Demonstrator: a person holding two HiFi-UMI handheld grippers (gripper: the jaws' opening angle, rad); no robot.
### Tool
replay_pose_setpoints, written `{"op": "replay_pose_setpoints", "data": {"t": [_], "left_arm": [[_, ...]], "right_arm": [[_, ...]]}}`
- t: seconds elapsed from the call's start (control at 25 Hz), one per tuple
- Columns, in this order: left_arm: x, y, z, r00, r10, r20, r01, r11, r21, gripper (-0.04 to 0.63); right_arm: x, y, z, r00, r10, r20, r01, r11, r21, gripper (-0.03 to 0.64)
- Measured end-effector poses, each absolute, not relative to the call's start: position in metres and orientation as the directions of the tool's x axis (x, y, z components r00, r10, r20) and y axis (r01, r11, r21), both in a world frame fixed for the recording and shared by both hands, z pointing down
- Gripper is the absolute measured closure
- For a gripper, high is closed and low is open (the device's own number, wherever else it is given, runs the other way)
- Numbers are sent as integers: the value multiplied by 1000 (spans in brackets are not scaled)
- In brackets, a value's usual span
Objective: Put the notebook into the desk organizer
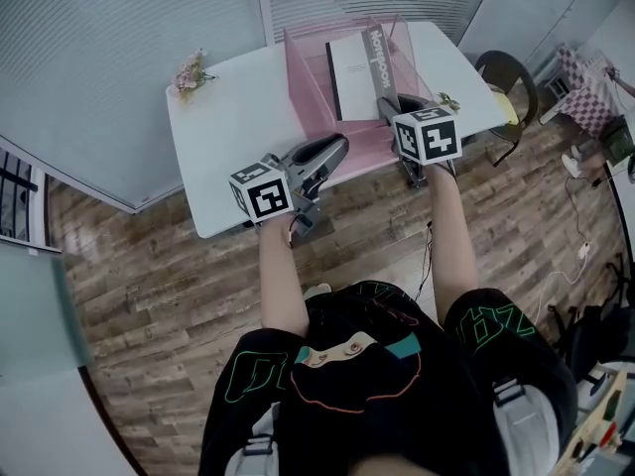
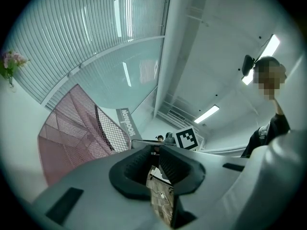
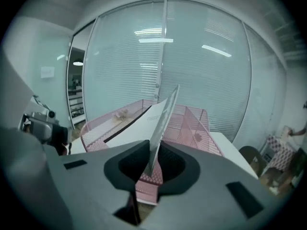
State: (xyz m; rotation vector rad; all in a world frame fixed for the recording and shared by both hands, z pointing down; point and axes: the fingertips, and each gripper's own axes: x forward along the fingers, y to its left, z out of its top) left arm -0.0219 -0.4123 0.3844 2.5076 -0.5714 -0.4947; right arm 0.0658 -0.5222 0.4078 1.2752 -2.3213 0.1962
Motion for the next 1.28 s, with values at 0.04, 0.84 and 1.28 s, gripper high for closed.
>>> {"op": "replay_pose_setpoints", "data": {"t": [0.04, 0.84, 1.28], "left_arm": [[-22, -413, 384, 843, -485, -231, -295, -778, 555, 552], [-17, -409, 392, 862, -457, -217, -269, -778, 568, 565], [12, -413, 387, 862, -474, -178, -349, -811, 470, 603]], "right_arm": [[66, -523, 410, -423, -763, 490, -822, 550, 147, 570], [70, -527, 415, -203, -850, 486, -716, 467, 519, 434], [106, -491, 385, -352, -921, 165, -912, 377, 161, 614]]}}
